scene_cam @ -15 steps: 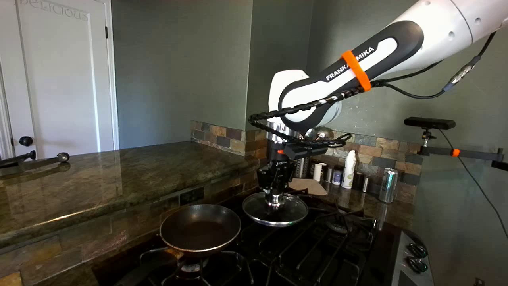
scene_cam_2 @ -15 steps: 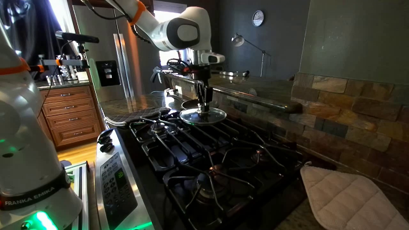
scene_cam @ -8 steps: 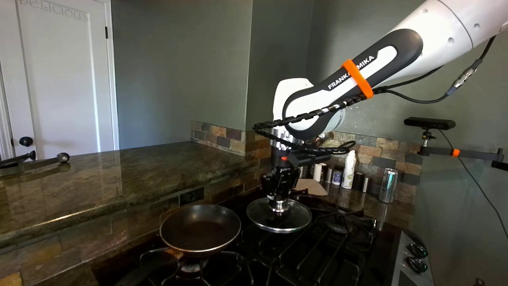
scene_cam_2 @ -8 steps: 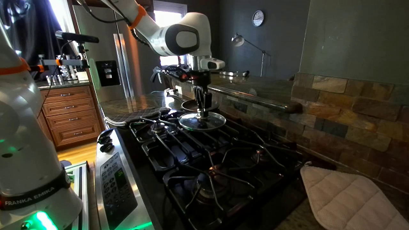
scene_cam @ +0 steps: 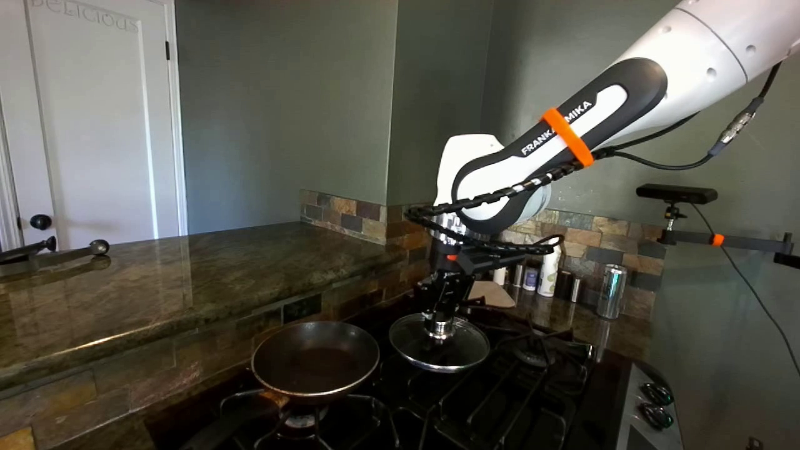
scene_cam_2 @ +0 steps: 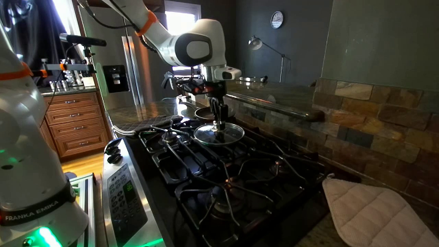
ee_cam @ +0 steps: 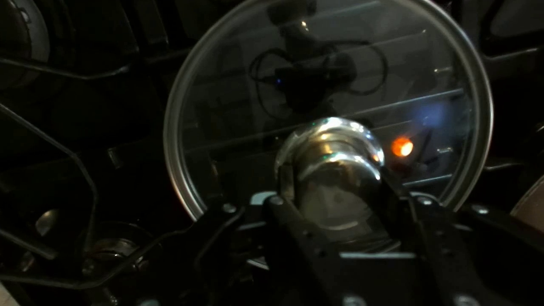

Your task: Pick up the lid from the pot and put it on the stove

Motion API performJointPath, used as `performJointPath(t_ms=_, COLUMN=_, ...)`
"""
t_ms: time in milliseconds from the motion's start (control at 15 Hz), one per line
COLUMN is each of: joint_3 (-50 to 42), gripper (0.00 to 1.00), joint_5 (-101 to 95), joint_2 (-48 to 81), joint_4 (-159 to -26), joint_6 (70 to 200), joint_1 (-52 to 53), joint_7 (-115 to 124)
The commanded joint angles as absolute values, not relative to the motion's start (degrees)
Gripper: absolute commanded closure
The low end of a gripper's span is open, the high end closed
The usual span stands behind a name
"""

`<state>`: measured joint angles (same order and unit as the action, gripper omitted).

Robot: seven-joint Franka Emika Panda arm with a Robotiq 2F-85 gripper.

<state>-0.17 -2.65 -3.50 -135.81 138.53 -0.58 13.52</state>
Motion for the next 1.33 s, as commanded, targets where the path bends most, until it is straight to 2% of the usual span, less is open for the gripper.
performJointPath(t_ms=0, joint_3=-0.28, gripper=0.77, joint_5=-0.63, joint_2=-4.42, joint_4=-138.11, joint_6=141.74, joint_1=-0.80, joint_7=13.30)
performJointPath(t_ms=1000, joint_3=-0.94, gripper=0.77, joint_5=1.26, joint_2=-4.15, joint_4=-139.81, joint_6=142.77, joint_1=-1.33, joint_7=12.10)
performJointPath(t_ms=1067, joint_3=-1.02, gripper=0.70, joint_5=1.29, joint_2=-4.11, joint_4=-139.80, joint_6=142.66, joint_1=-1.37, joint_7=12.04)
performJointPath(t_ms=1133, joint_3=-1.09, gripper=0.27, joint_5=1.32, joint_2=-4.10, joint_4=-139.78, joint_6=142.53, joint_1=-1.43, joint_7=11.92)
performJointPath(t_ms=1200, joint_3=-1.15, gripper=0.26, joint_5=1.35, joint_2=-4.17, joint_4=-139.81, joint_6=142.55, joint_1=-1.50, joint_7=11.79)
performJointPath(t_ms=1267, joint_3=-1.20, gripper=0.19, joint_5=1.30, joint_2=-4.30, joint_4=-139.85, joint_6=142.56, joint_1=-1.57, joint_7=11.75)
